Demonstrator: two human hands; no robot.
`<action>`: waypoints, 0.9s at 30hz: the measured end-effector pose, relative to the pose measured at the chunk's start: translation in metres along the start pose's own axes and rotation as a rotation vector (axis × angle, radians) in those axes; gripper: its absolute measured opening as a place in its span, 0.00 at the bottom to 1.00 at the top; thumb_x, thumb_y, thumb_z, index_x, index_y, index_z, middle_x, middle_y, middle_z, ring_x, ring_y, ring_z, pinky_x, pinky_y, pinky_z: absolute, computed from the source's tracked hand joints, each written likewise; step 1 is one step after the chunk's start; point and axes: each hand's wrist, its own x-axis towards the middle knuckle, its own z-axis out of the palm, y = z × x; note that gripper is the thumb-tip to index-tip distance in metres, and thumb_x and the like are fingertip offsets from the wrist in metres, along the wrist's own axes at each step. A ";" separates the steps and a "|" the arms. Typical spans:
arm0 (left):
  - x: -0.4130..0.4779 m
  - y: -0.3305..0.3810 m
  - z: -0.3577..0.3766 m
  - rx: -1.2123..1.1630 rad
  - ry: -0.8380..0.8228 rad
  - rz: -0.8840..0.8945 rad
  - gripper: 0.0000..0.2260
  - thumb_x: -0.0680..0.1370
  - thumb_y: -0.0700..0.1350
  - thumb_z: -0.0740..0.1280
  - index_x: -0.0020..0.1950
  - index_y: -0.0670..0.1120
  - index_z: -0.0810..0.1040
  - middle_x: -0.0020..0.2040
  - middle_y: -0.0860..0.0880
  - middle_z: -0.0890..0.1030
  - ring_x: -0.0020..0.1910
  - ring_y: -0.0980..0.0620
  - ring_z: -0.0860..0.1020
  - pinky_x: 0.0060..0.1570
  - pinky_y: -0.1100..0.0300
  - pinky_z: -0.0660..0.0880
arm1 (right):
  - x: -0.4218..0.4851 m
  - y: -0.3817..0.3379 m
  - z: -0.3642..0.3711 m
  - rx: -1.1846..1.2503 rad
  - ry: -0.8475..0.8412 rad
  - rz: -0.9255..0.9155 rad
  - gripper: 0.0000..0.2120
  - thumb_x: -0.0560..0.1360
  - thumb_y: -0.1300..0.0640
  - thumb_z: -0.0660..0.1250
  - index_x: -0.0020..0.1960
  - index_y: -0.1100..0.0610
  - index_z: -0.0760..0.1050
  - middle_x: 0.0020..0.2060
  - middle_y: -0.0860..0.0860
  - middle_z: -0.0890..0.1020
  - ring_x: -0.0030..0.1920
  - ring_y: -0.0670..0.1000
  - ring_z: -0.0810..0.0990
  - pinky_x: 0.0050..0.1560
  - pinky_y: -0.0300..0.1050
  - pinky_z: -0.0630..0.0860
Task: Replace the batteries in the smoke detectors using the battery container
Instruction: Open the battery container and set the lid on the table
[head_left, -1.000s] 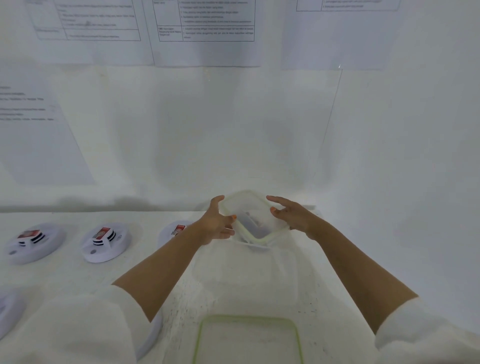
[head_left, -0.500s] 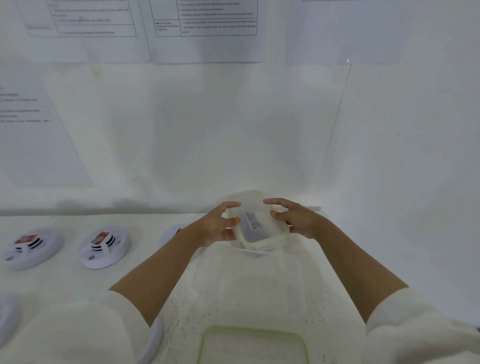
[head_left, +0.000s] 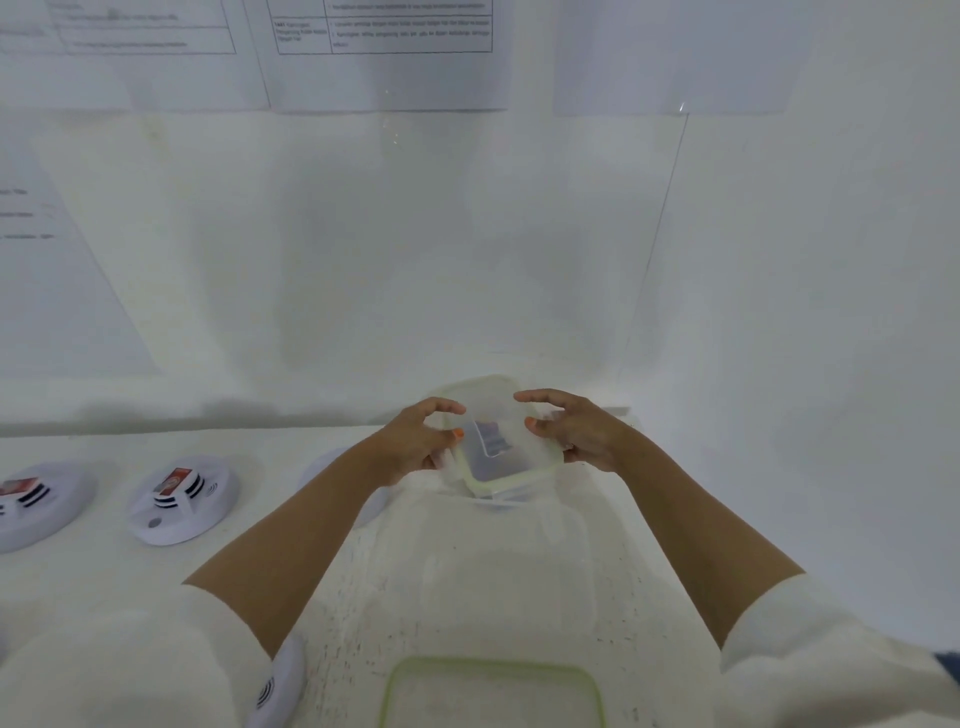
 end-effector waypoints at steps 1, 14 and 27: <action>-0.002 0.003 0.000 -0.005 -0.022 -0.014 0.14 0.78 0.37 0.64 0.61 0.48 0.70 0.41 0.45 0.74 0.37 0.51 0.71 0.38 0.63 0.75 | -0.001 0.001 0.001 -0.002 0.017 -0.015 0.13 0.74 0.58 0.69 0.52 0.41 0.77 0.50 0.56 0.76 0.48 0.57 0.75 0.52 0.58 0.76; -0.004 0.005 0.003 0.145 0.140 0.038 0.41 0.65 0.42 0.75 0.74 0.50 0.59 0.73 0.44 0.60 0.69 0.42 0.64 0.67 0.46 0.66 | -0.023 -0.009 -0.009 -0.182 -0.033 0.046 0.44 0.69 0.61 0.73 0.73 0.38 0.51 0.46 0.56 0.80 0.36 0.53 0.80 0.42 0.48 0.82; -0.014 0.011 0.010 -0.239 0.578 -0.135 0.30 0.75 0.45 0.66 0.73 0.48 0.57 0.70 0.41 0.62 0.66 0.41 0.65 0.62 0.50 0.65 | -0.023 -0.014 -0.006 -0.084 0.103 0.122 0.31 0.75 0.54 0.68 0.71 0.39 0.58 0.61 0.54 0.74 0.56 0.59 0.75 0.48 0.51 0.76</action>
